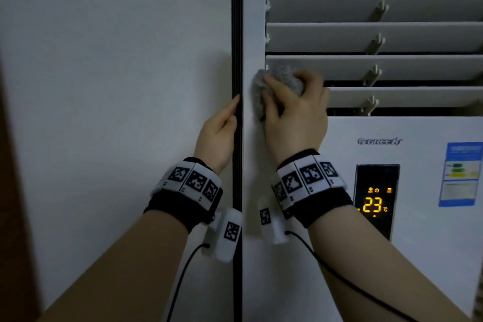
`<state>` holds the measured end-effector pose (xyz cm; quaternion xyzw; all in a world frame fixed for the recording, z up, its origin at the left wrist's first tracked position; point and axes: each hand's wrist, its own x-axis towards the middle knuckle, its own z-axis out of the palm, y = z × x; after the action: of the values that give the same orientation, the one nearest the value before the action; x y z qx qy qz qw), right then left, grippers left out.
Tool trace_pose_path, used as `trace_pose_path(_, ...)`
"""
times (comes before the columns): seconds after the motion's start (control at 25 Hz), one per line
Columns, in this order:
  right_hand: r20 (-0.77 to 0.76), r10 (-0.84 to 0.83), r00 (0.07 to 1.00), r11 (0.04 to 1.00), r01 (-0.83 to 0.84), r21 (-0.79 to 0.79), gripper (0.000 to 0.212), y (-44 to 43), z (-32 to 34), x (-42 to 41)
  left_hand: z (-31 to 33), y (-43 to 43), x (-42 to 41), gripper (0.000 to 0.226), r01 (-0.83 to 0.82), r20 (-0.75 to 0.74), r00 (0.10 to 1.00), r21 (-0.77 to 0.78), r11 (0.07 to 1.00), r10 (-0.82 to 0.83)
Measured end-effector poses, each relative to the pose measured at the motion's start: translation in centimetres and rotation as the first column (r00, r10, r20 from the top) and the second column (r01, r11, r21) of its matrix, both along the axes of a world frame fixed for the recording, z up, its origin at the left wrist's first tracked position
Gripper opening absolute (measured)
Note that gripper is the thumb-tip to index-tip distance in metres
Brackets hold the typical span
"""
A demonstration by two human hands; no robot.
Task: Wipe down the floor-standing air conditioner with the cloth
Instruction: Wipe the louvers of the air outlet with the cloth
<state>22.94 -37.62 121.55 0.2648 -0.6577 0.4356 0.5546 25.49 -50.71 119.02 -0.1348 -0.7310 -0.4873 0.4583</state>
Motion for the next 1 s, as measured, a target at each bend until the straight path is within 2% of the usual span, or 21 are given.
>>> trace_pose_path(0.08,-0.138,-0.012,0.99,0.986,0.035,0.164,0.02,-0.4,-1.0,0.1,-0.2,0.2,0.2,0.041,0.003,0.007,1.0,0.001,1.0,-0.003)
trace_pose_path(0.12,-0.169,-0.02,0.985,0.981,0.053,0.189,0.02,-0.5,-1.3,0.0,-0.2,0.2,0.2,0.042,0.003,0.007,1.0,-0.004,1.0,-0.003)
trace_pose_path(0.32,-0.031,0.03,0.999,0.991,-0.034,-0.126,0.02,2.2,-0.7,-1.1,0.3,0.3,0.7,0.042,-0.032,0.013,0.999,-0.036,0.999,0.033)
trace_pose_path(0.36,-0.056,0.026,0.998,0.992,-0.033,-0.125,0.019,2.8,-0.5,-1.4,0.7,0.7,0.8,0.043,-0.025,0.006,1.0,-0.043,0.999,0.026)
trace_pose_path(0.44,-0.097,0.013,0.995,1.0,-0.014,-0.016,0.017,3.2,-0.2,-1.6,1.4,1.5,0.8,0.046,-0.022,-0.004,1.0,-0.036,0.999,0.021)
trace_pose_path(0.52,-0.072,-0.028,0.997,0.998,0.032,0.058,0.016,3.3,0.1,-1.7,2.1,2.5,0.5,0.05,-0.026,-0.012,1.0,-0.016,1.0,0.026)
trace_pose_path(0.6,0.02,-0.055,0.998,0.998,0.055,0.011,0.019,3.6,0.4,-1.9,2.4,3.2,0.3,0.054,-0.037,-0.017,0.999,-0.021,0.999,0.037)
trace_pose_path(0.68,0.091,-0.01,0.996,0.998,0.016,-0.06,0.02,4.0,0.3,-1.8,2.4,3.5,0.3,0.057,-0.055,-0.019,0.998,-0.037,0.998,0.055)
trace_pose_path(0.84,0.092,0.038,0.995,0.997,-0.044,0.065,0.015,3.6,0.4,-1.7,2.3,3.9,0.2,0.06,-0.112,-0.027,0.993,-0.048,0.993,0.111)
trace_pose_path(1.0,0.146,0.026,0.989,0.996,-0.013,-0.091,0.017,4.4,0.8,-2.0,2.6,4.2,0.0,0.061,-0.161,-0.039,0.987,-0.067,0.985,0.159)
